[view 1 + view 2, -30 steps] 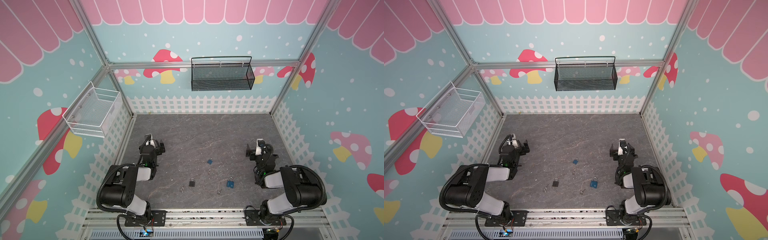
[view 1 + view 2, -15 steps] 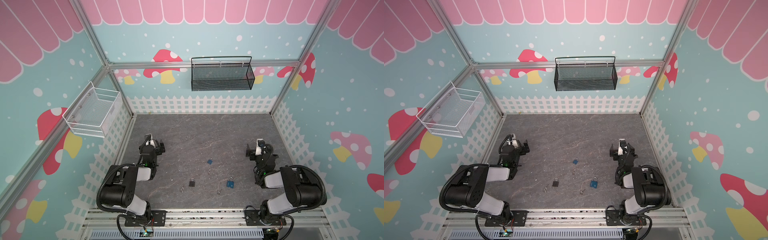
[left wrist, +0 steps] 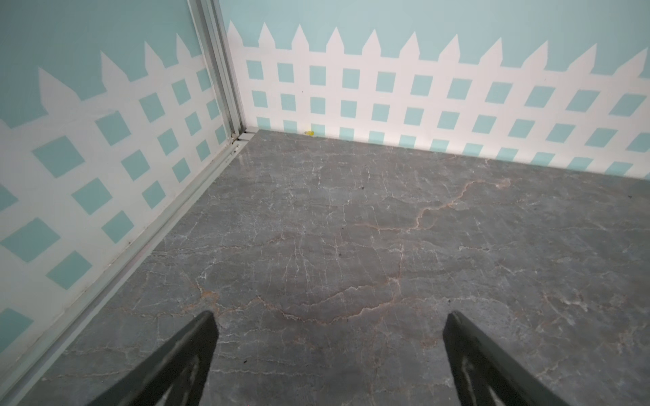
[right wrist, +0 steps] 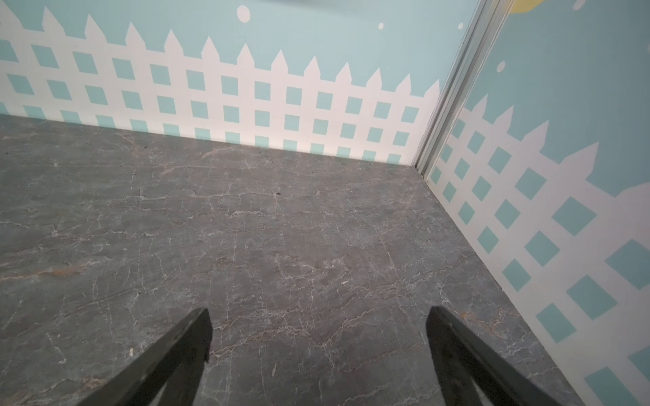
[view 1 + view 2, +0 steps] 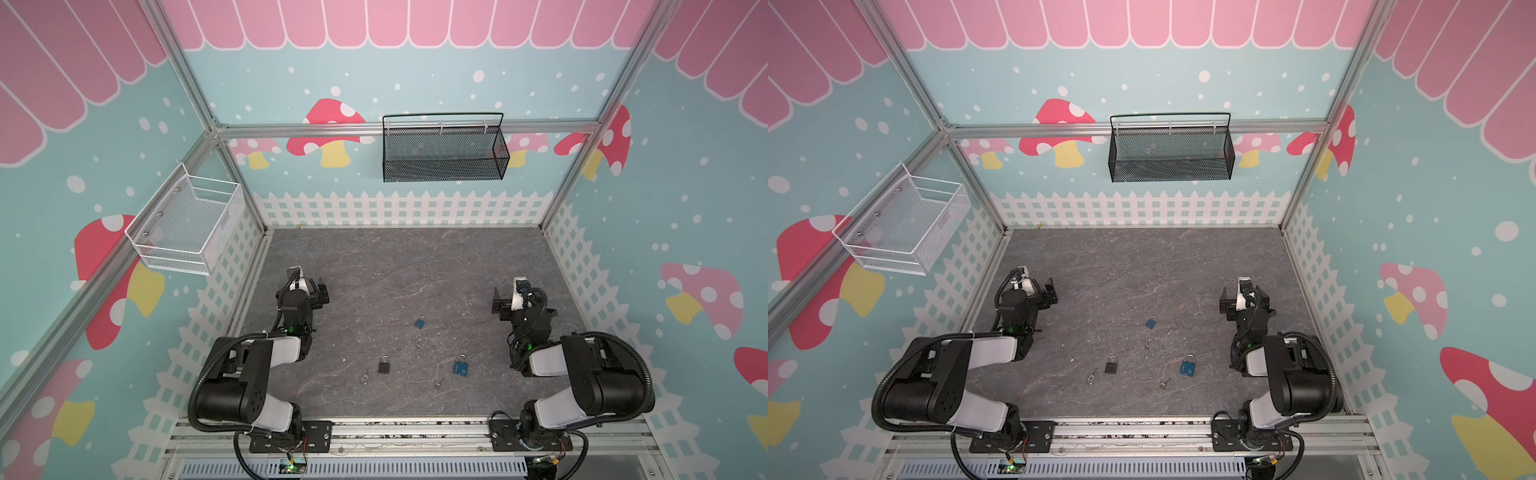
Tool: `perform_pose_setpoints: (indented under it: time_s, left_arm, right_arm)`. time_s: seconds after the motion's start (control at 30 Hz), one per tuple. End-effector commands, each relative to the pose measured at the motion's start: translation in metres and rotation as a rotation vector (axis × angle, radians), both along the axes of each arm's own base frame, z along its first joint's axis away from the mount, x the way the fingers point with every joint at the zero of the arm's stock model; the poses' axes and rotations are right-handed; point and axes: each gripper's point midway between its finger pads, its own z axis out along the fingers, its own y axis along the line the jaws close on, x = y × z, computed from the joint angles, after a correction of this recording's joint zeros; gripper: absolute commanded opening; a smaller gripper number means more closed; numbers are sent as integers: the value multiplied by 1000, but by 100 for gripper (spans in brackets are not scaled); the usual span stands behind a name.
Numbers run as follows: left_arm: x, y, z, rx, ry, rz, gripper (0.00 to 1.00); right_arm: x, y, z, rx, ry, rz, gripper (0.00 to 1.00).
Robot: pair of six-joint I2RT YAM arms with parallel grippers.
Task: Unlock with the key
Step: 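Raise both arms and swing the grippers toward the keys and padlocks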
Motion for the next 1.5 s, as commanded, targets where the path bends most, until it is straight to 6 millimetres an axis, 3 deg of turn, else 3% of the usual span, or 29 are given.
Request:
perform_pose_setpoints:
  time_s: [0.0, 0.23, 0.33, 0.43, 0.57, 0.67, 0.9, 1.03, 1.37, 1.47]
  left_arm:
    - [-6, 2, 16, 11, -11, 9, 100]
    - [-25, 6, 65, -113, -75, 50, 100]
    - [-33, -2, 87, -202, -93, 13, 100]
    - [-40, -3, 105, -321, -109, 27, 100]
    - [-55, 8, 112, -507, -123, 126, 100]
    - [-61, -2, 119, -589, -173, 57, 100]
    - [-79, -18, 105, -680, -35, 25, 100]
    - [-92, -41, 93, -743, 60, -54, 100]
    - [-140, -112, 60, -794, 259, -223, 100]
    - [-155, -133, 51, -799, 313, -267, 100]
  right_arm:
    - [0, -7, 18, 3, -27, -38, 98]
    - [-3, -12, 42, 99, 1, -82, 98]
    - [-4, -17, 54, 214, 30, -131, 98]
    - [-9, -21, 52, 389, 102, -204, 98]
    - [-19, 4, 43, 536, 181, -102, 98]
    - [-27, 23, 36, 632, 249, -32, 98]
    - [-42, 51, 28, 698, 428, 63, 98]
    - [-60, 73, 19, 703, 582, 126, 98]
    - [-127, 149, 1, 617, 925, 326, 98]
    - [-151, 162, -5, 607, 1006, 356, 98]
